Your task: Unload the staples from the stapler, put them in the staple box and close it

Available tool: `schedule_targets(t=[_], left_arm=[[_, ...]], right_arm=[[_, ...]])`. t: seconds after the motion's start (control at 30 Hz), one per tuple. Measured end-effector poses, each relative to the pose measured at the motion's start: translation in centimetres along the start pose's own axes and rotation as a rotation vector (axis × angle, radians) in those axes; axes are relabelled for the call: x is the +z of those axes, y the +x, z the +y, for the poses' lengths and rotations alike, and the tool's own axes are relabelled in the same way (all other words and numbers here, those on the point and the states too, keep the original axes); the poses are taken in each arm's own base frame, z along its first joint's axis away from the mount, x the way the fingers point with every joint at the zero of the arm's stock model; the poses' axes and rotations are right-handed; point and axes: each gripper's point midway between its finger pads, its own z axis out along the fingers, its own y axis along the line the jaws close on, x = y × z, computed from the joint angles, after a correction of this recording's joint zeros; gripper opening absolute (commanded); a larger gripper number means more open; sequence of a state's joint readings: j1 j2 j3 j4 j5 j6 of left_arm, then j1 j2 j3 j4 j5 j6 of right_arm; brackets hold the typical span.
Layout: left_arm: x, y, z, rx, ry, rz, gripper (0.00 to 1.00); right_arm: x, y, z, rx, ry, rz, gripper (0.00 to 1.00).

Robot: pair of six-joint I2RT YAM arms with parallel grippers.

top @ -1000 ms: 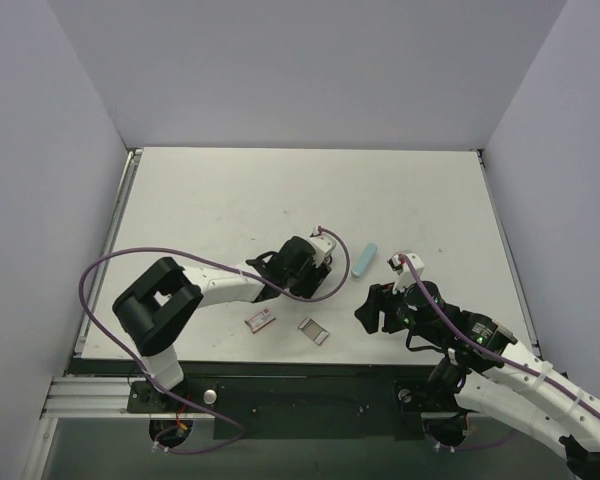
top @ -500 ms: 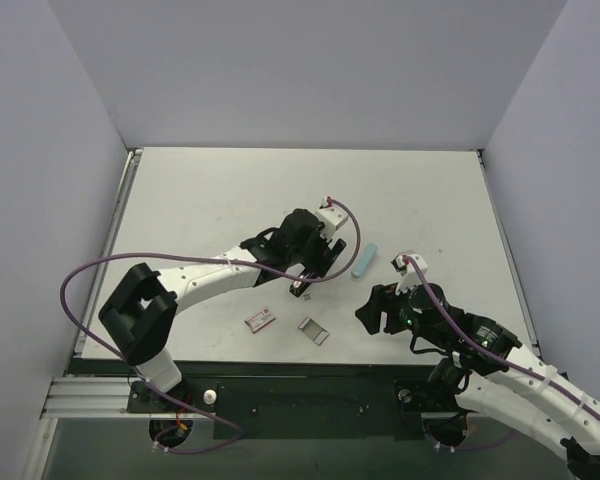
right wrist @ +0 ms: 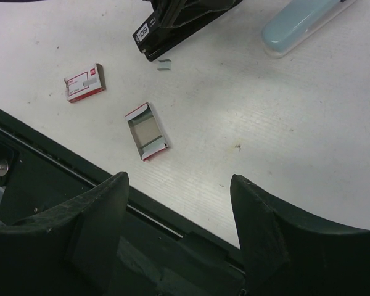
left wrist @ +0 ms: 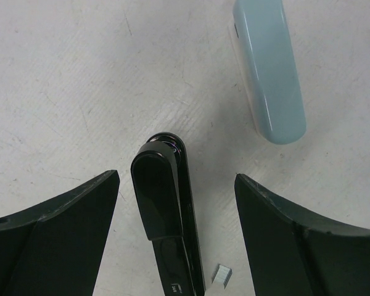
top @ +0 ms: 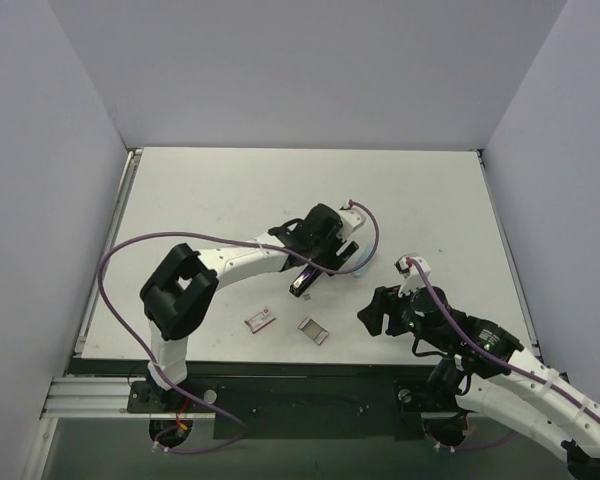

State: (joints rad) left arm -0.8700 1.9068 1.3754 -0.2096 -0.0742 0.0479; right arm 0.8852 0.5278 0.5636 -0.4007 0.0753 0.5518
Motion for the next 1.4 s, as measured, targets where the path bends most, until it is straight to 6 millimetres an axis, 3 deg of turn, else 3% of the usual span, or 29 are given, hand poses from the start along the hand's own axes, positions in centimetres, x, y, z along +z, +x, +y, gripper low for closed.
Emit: schedule_targets(t=[0.47, 0.77, 0.93, 1.13, 1.23, 1.4], left_arm=[[1.7, 2.1, 1.9, -0.04, 0.011, 0.06, 0.84], [2.5, 2.4, 1.7, -0.058, 0.038, 0.072, 0.67], [2.4, 1.5, 1.5, -0.064, 0.048, 0.052, 0.5], [2.5, 1.2, 1.4, -0.064, 0.058, 0.047, 0.5], [2.5, 1.3, 1.4, -0.064, 0.058, 0.049, 0.56], [2.5, 1.3, 1.5, -0.067, 0.057, 0.049, 0.58]], right_arm=[[0.5, 0.5, -0.3, 0.0, 0.025, 0.029, 0.62], [0.8, 0.5, -0.2, 0.011, 0.026, 0.031, 0.59], [1.0, 0.8, -0.3, 0.014, 0.031, 0.039, 0.59], [1.1, 0.9, -0.3, 0.015, 0.031, 0.039, 0.58], [1.1, 0.9, -0.3, 0.015, 0.031, 0.039, 0.59], [1.1, 0.9, -0.3, 0.015, 0.028, 0.04, 0.59]])
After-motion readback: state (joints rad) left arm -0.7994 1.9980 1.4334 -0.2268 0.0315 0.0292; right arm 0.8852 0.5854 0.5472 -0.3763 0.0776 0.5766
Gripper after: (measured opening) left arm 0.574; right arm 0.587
